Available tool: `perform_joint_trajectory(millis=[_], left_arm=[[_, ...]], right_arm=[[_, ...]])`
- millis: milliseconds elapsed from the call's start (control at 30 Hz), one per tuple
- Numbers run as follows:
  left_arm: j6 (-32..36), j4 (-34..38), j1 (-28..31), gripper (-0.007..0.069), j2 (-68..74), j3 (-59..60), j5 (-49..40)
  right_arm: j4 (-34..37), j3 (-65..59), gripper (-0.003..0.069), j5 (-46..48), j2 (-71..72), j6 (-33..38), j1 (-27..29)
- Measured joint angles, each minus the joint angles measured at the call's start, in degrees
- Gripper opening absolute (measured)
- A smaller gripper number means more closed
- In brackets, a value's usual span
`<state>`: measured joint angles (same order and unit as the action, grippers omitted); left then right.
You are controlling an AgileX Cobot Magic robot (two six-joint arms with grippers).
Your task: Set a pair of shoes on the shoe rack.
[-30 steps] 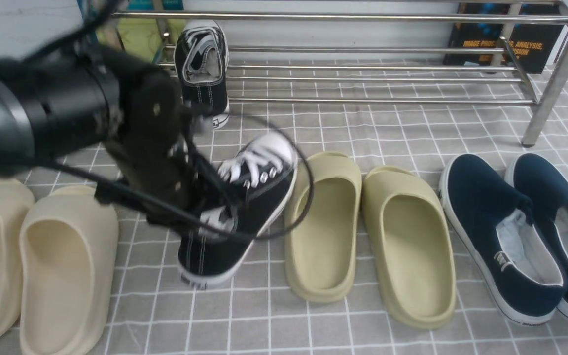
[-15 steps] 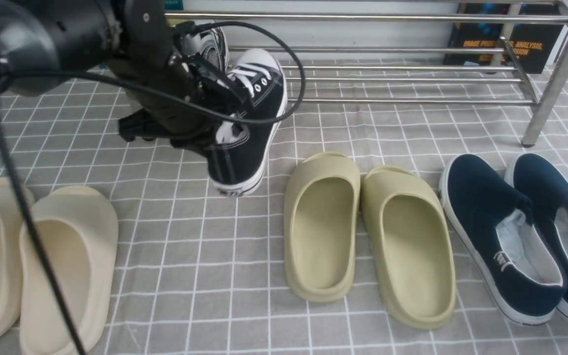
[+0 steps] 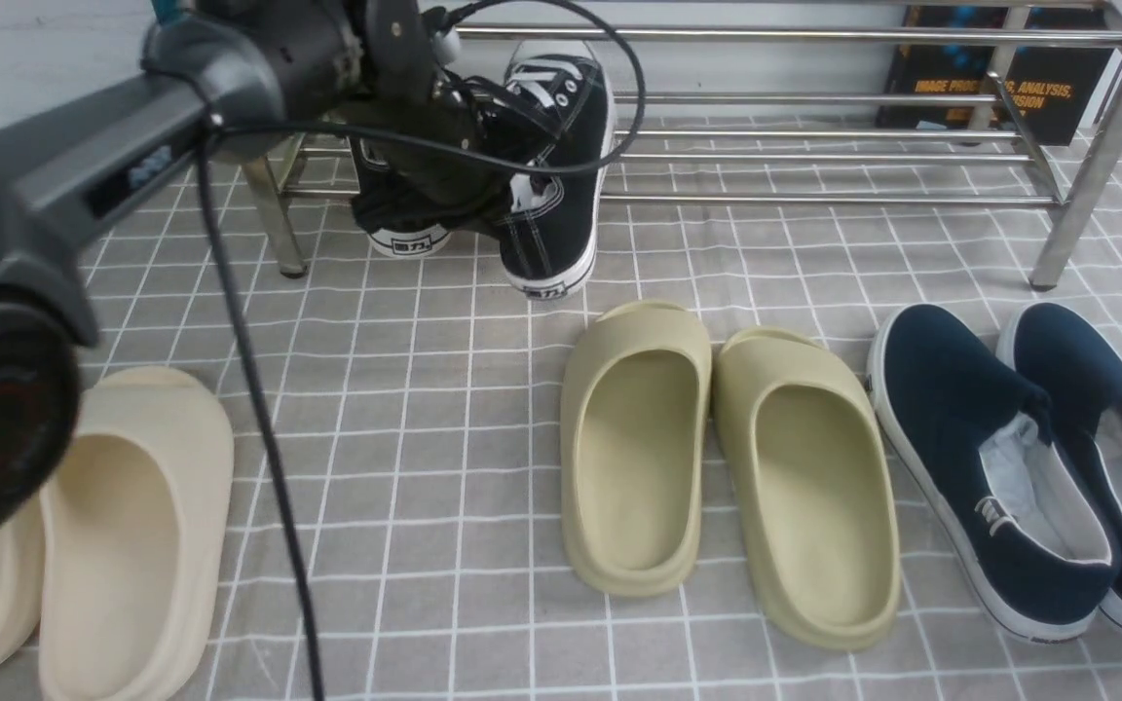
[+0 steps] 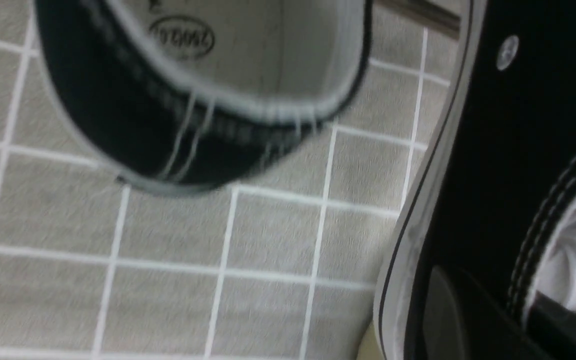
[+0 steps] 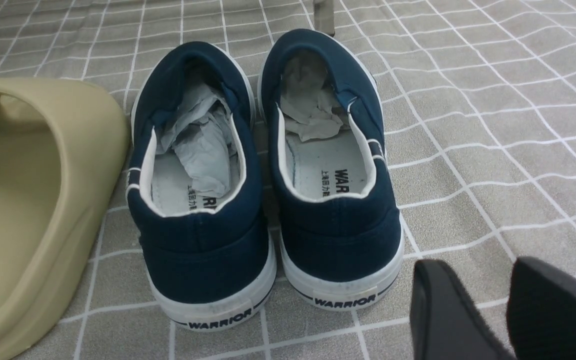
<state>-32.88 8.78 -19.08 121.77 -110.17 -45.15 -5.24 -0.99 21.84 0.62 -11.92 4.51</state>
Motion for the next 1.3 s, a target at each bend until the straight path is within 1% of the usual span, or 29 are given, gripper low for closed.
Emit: perform_joint_trajectory(millis=[267,367,500,533,567,600,667,733,800,867,967,1000,1033,1067,1100,1167,1200,1233,1300], left_arm=[[-3.82,0.42,3.01,-0.0001,2.91,-3.98,1.44],[-4.02,1.96,4.24,0.0025,2.91,-4.42,3.48],[0.09,1.95,4.47,0.0145,2.91,-4.7,5.72],[0.09,1.95,4.47,0.0152,2.91,-4.7,5.72],[0.99,1.95,4.47,0.0188,2.85,-4.7,6.0],[1.93,1.95,4.47,0.0239,2.8,-4.73,6.01],[2.43,2.01,4.47,0.0304,2.74,-4.73,5.71],[3.0,1.94,4.47,0.0348,2.29,-4.92,3.69],[4.36,1.72,4.47,0.0364,1.43,-5.59,0.44],[6.65,0.83,4.47,0.0361,0.01,-6.58,-4.1],[9.22,-2.71,4.47,0.032,-3.45,-8.65,-12.45],[9.9,-4.6,4.47,0.0282,-5.83,-9.62,-15.45],[10.14,-4.94,4.47,0.0276,-6.18,-9.76,-16.42],[10.89,-7.86,4.47,0.0218,-10.02,-10.66,-19.76],[10.95,-8.16,4.47,0.0211,-10.02,-10.72,-20.14],[11.53,-11.91,4.47,0.0127,-17.08,-11.09,-24.55],[11.53,-12.17,4.47,0.0121,-17.6,-11.09,-24.78],[12.22,-14.36,4.47,0.0078,-21.75,-11.15,-26.21],[12.75,-15.86,4.47,0.0039,-26.41,-10.67,-26.52]], right_arm=[[0.0,0.0,0.0239,0.0,0.0,0.0,0.0],[0.0,0.0,0.0239,0.0,0.0,0.0,0.0],[0.0,0.0,0.0239,0.0,0.0,0.0,0.0],[0.0,0.0,0.0239,0.0,0.0,0.0,0.0],[0.0,0.0,0.0239,0.0,0.0,0.0,0.0],[0.0,0.0,0.0239,0.0,0.0,0.0,0.0],[0.0,0.0,0.0239,0.0,0.0,0.0,0.0],[0.0,0.0,0.0239,0.0,0.0,0.0,0.0],[0.0,0.0,0.0239,0.0,0.0,0.0,0.0],[0.0,0.0,0.0239,0.0,0.0,0.0,0.0],[0.0,0.0,0.0239,0.0,0.0,0.0,0.0],[0.0,0.0,0.0239,0.0,0.0,0.0,0.0],[0.0,0.0,0.0239,0.0,0.0,0.0,0.0],[0.0,0.0,0.0239,0.0,0.0,0.0,0.0],[0.0,0.0,0.0239,0.0,0.0,0.0,0.0],[0.0,0.0,0.0239,0.0,0.0,0.0,0.0],[0.0,0.0,0.0239,0.0,0.0,0.0,0.0],[0.0,0.0,0.0239,0.0,0.0,0.0,0.0],[0.0,0.0,0.0239,0.0,0.0,0.0,0.0]])
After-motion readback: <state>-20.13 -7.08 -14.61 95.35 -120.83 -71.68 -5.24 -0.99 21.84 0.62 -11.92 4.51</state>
